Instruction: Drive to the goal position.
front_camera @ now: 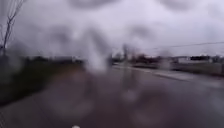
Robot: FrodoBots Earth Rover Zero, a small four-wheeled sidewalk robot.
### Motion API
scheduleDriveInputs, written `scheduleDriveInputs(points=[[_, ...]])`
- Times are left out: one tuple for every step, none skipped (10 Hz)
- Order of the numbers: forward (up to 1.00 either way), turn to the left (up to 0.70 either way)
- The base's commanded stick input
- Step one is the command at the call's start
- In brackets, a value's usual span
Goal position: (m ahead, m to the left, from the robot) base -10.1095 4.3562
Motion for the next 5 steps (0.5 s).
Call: scheduleDriveInputs(points=[[0.70, 0.00], [0.70, 0.00], [0.70, 0.00], [0.70, 0.00], [0.70, 0.00]])
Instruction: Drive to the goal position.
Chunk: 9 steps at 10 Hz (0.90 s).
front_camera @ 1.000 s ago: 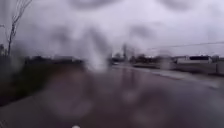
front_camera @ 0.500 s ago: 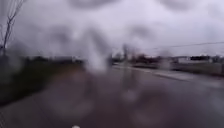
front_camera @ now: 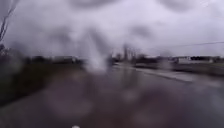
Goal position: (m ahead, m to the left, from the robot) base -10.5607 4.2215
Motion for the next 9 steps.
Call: scheduleDriveInputs(points=[[0.70, 0.00], [0.70, 0.00], [0.70, 0.00], [0.70, 0.00], [0.70, 0.00], [0.70, -0.11], [0.70, -0.21], [0.70, -0.30], [0.70, -0.35]])
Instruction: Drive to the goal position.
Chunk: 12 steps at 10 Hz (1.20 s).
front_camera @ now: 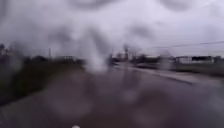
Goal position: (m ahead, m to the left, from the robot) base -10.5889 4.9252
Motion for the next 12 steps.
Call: scheduleDriveInputs(points=[[0.70, -0.35], [0.70, -0.35], [0.70, -0.35], [0.70, -0.35], [0.70, -0.35], [0.70, -0.35], [0.70, -0.35], [0.70, -0.35], [0.70, -0.35], [0.70, -0.35], [0.70, -0.35], [0.70, -0.35]])
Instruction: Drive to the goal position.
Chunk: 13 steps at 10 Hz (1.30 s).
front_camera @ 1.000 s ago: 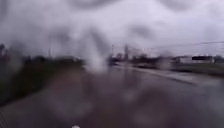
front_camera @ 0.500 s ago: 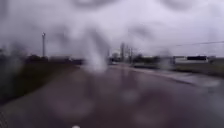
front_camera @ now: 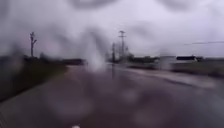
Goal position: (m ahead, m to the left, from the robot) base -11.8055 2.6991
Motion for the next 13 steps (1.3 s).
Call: scheduleDriveInputs(points=[[0.70, -0.35], [0.70, -0.35], [0.70, -0.35], [0.70, -0.35], [0.70, -0.35], [0.70, -0.35], [0.70, -0.35], [0.70, -0.35], [0.70, -0.35], [0.70, -0.35], [0.70, -0.35], [0.70, -0.35], [0.70, -0.35]])
